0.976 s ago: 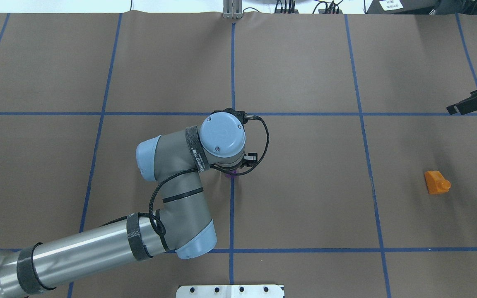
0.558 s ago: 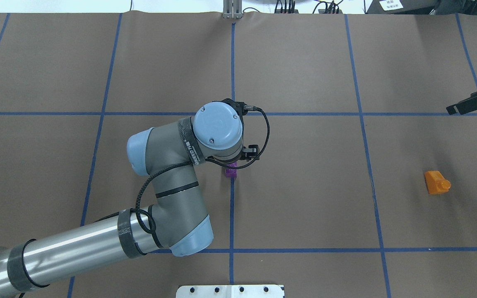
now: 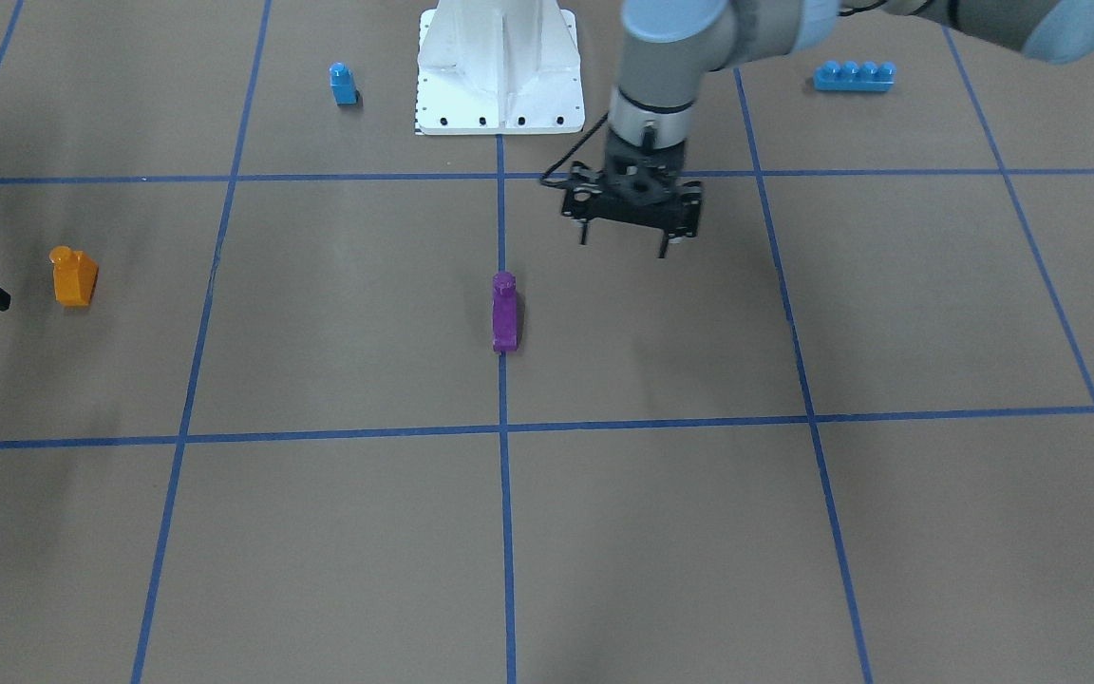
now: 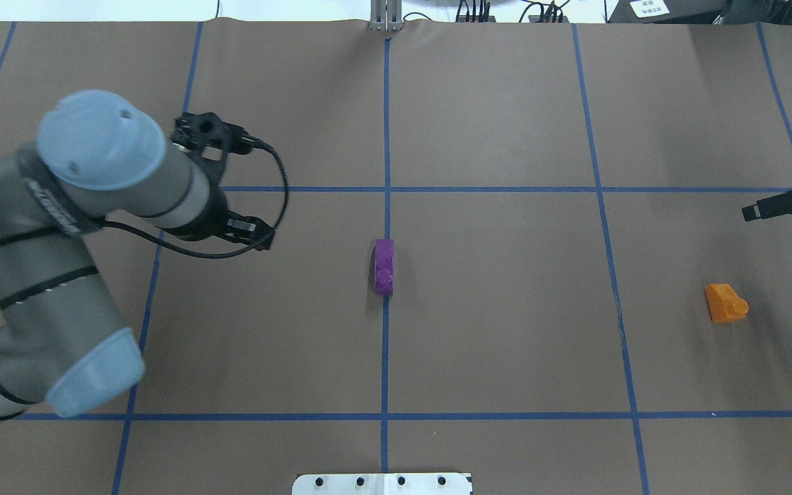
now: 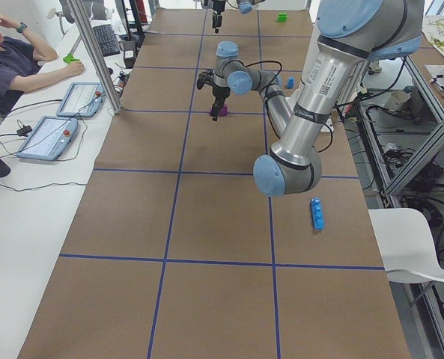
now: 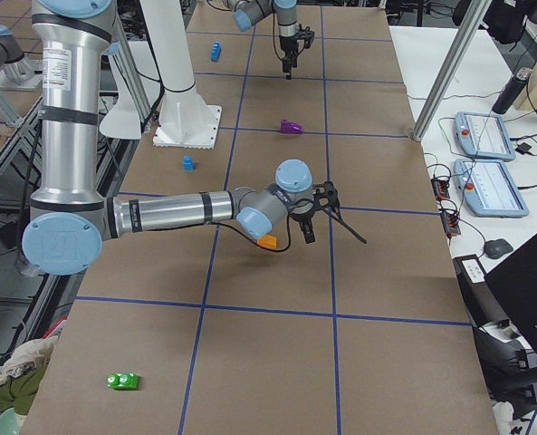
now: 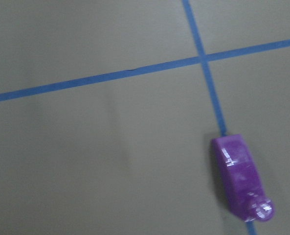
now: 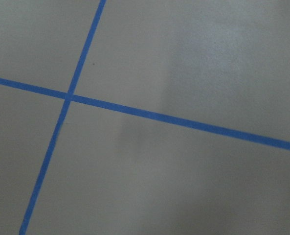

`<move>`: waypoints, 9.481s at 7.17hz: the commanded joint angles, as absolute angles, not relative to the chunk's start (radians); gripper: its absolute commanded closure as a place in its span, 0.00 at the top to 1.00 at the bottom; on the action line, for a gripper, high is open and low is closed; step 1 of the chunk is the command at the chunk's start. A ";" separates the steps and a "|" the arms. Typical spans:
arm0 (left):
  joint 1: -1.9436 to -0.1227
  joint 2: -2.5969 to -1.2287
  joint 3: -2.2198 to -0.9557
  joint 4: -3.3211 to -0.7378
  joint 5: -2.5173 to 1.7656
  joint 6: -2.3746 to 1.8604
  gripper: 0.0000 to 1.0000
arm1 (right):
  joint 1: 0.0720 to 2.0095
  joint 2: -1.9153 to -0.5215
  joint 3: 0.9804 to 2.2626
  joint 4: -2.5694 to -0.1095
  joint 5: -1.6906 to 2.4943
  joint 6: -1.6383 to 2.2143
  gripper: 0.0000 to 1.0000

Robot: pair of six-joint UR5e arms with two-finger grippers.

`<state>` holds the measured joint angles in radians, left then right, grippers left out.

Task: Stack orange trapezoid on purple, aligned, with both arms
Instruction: 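Withdraw the left arm while the right gripper grasps the orange trapezoid block, then carry the orange block with the right gripper over the purple block, then align the orange block over the purple block with the right gripper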

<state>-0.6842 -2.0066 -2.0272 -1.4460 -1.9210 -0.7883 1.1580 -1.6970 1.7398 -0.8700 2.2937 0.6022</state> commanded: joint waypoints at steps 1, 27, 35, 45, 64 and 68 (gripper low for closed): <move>-0.915 -1.826 -2.080 -1.447 -2.067 -0.462 1.00 | 1.099 -1.799 1.749 -0.763 2.213 0.748 0.97; -1.223 -1.511 -2.074 -1.496 -2.224 -0.221 1.00 | 0.528 -0.869 1.811 -1.601 1.864 1.268 0.00; -1.229 -1.509 -2.075 -1.496 -2.224 -0.222 1.00 | 0.419 -0.772 1.612 -1.603 1.713 1.304 0.00; -1.227 -1.512 -2.071 -1.496 -2.224 -0.222 1.00 | 0.419 -0.756 1.612 -1.647 1.706 1.285 0.00; -1.227 -1.513 -2.071 -1.496 -2.224 -0.224 1.00 | 0.407 -0.732 1.594 -1.644 1.671 1.256 0.00; -1.226 -1.514 -2.071 -1.496 -2.224 -0.227 1.00 | 0.407 -0.732 1.562 -1.644 1.672 1.256 0.00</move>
<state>-1.2262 -1.5129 -2.0709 -1.4956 -2.2243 -0.2247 0.4074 -0.7306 1.5687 -1.6438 1.6708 1.2564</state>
